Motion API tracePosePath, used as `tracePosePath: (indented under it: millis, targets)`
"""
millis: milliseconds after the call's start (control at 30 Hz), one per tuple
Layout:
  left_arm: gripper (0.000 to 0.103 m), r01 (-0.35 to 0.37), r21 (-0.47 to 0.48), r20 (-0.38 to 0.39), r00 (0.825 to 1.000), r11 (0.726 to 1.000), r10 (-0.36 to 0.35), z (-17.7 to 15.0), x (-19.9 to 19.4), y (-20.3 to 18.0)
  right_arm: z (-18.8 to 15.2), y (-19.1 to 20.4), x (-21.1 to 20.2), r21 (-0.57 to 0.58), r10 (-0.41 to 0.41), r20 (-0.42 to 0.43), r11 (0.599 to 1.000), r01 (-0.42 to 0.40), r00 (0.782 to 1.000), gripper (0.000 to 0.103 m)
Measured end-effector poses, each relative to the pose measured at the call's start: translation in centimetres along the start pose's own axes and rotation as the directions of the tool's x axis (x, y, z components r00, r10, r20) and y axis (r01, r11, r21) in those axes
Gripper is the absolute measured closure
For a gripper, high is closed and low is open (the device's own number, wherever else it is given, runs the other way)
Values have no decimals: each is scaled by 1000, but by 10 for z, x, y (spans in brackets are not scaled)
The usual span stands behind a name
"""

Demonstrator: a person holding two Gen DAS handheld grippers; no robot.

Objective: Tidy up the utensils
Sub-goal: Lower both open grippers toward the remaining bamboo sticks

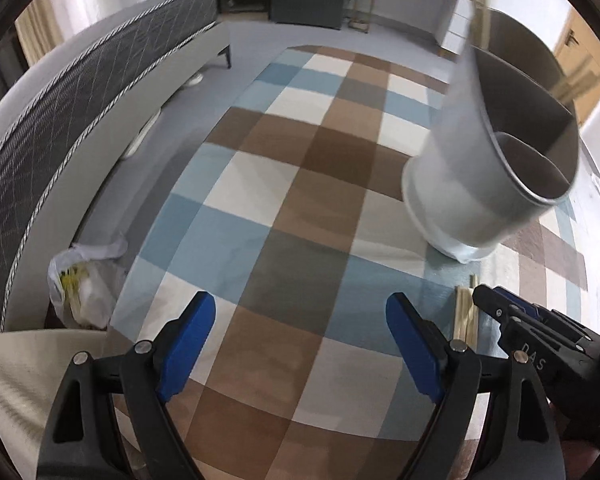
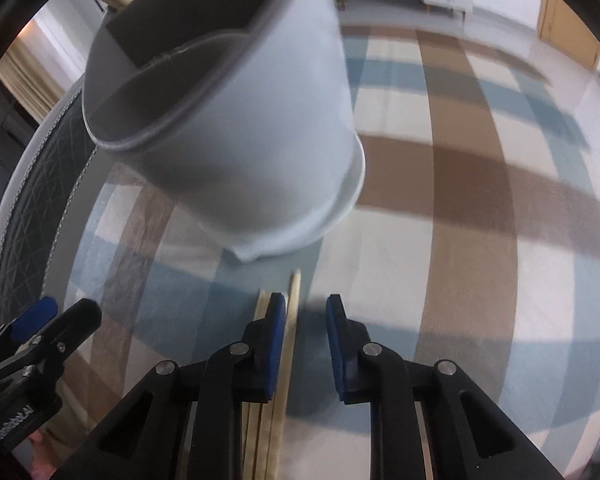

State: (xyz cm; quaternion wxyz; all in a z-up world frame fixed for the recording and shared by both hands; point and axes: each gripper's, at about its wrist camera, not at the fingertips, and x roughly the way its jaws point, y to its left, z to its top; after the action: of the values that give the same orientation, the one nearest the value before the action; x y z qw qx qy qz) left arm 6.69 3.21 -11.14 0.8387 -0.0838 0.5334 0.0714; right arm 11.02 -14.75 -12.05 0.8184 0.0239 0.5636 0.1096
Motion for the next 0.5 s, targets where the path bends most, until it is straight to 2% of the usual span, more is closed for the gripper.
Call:
tracePosePath:
  millis: [267,500]
  targets:
    - [19,-2,-38,-44,999,999,1,4,10,6,5,5,2,-54,-73,-21,996,72,997,92]
    - [19,-22,-51,-32,999,998,20,6,8,11,5,14,4,-72,-96,-5,993,95,995,91]
